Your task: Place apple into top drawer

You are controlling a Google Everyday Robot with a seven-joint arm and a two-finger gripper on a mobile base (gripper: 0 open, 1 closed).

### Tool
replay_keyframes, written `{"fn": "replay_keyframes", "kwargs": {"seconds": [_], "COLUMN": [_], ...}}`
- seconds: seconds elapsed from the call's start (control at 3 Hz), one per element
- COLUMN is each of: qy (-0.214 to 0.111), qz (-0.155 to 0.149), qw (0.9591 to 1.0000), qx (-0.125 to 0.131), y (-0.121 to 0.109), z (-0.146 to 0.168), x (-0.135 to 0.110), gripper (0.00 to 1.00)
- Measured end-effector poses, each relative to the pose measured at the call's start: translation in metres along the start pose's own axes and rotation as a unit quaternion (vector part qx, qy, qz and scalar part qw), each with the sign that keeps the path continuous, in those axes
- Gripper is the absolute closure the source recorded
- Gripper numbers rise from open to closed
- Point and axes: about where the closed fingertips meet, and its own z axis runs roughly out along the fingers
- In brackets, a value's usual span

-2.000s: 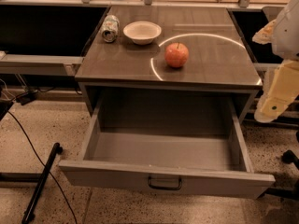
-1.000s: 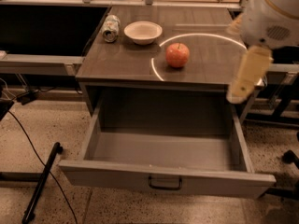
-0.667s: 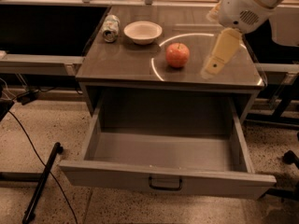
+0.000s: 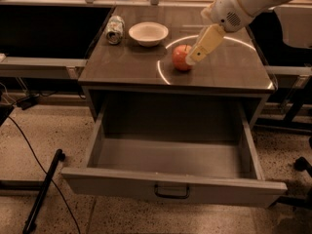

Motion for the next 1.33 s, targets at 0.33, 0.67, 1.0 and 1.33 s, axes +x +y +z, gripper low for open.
{"fn": "replay_keyframes", "kwargs": {"seconds": [0.33,0.67,1.0,1.33], "qy": [-0.026,-0.034,-0.036,-0.034], "qz": [0.044,0.073,0.099,0.113], "qw": [0.9987,0.9968,0.9943,0.9928], "qx": [-0.003,-0.005,-0.014,-0.022], "y": [-0.014,-0.024,-0.028,-0.028], "z": [0.028,0.046,0.063,0.083], "x": [0.005,0.009,0.014,0.014], "gripper": [0.0,0.0,0.0,0.0]}}
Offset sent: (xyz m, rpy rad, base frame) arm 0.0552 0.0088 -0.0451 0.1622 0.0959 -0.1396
